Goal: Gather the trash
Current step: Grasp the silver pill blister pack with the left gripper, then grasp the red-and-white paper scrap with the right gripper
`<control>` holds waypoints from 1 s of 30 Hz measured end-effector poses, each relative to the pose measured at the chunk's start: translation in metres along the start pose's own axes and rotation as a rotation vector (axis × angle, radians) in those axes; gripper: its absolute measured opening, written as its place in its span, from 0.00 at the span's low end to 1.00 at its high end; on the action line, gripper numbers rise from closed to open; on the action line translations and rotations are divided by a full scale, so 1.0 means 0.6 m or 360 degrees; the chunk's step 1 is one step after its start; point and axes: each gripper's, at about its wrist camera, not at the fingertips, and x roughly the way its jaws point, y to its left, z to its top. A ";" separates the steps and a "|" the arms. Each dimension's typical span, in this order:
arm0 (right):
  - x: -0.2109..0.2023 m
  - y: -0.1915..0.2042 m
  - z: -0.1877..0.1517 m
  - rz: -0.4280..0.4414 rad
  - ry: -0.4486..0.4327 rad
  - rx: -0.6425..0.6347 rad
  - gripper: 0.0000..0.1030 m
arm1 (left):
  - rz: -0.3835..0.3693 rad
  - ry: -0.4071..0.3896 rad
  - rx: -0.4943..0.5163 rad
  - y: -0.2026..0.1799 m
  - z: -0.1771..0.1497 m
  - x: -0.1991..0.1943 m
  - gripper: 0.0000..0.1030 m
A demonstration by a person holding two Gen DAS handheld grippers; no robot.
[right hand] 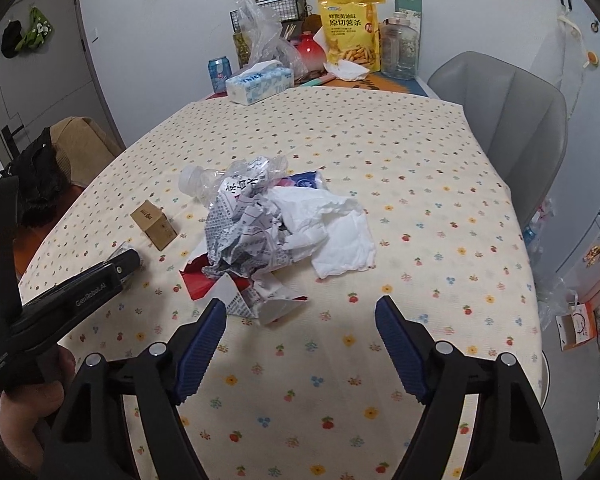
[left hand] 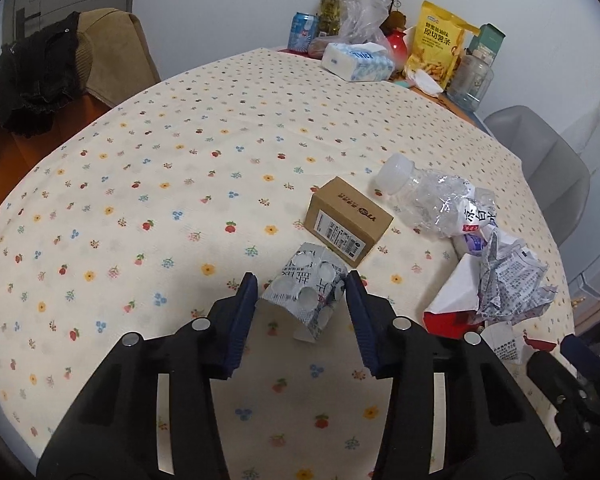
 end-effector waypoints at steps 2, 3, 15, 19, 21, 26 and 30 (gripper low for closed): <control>0.009 0.003 0.002 0.0009 0.0016 0.0000 0.69 | -0.0008 -0.0004 0.0007 -0.003 -0.001 0.000 0.35; 0.014 0.004 0.002 0.0017 0.0028 0.0003 0.67 | -0.0011 -0.0005 0.0009 -0.004 -0.002 0.000 0.35; 0.018 0.006 -0.005 0.0113 0.0075 0.0018 0.08 | -0.0032 -0.0061 0.0020 -0.019 -0.008 -0.022 0.31; -0.001 -0.003 -0.009 0.0108 0.0052 0.0024 0.06 | -0.0042 -0.0085 0.0030 -0.032 -0.012 -0.037 0.31; -0.010 -0.009 -0.010 0.0088 0.0037 0.0033 0.06 | -0.0044 -0.0100 0.0034 -0.038 -0.014 -0.045 0.31; -0.039 -0.032 -0.010 0.0042 -0.0011 0.0066 0.06 | -0.0055 -0.0140 0.0068 -0.063 -0.014 -0.071 0.31; -0.064 -0.046 -0.009 0.0015 -0.0055 0.0079 0.06 | -0.0076 -0.0172 0.0113 -0.091 -0.014 -0.090 0.31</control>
